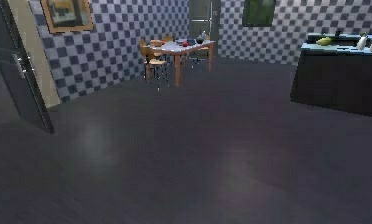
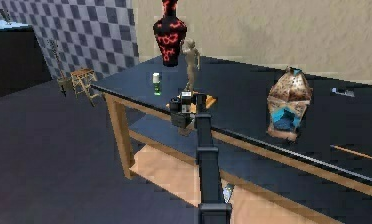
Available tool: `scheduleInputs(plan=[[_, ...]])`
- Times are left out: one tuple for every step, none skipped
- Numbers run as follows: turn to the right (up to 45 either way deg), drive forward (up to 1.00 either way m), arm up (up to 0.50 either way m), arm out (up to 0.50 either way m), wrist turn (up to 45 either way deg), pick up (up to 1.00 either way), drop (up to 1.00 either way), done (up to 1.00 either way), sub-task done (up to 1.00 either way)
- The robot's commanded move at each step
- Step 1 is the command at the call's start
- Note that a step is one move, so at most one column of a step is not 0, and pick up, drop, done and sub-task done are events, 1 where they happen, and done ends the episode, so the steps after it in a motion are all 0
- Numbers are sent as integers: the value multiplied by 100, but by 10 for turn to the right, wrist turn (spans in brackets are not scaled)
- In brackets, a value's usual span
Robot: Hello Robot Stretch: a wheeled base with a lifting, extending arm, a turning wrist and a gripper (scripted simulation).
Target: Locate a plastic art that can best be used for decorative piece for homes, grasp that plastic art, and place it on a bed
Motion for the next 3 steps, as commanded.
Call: scheduleInputs(plan=[[0, 0, 10, 0, 0, 0, 0, 0, 0], [0, 0, 8, 0, 0, 0, 0, 0, 0], [0, 0, 0, 0, -450, 0, 0, 0, 0]])
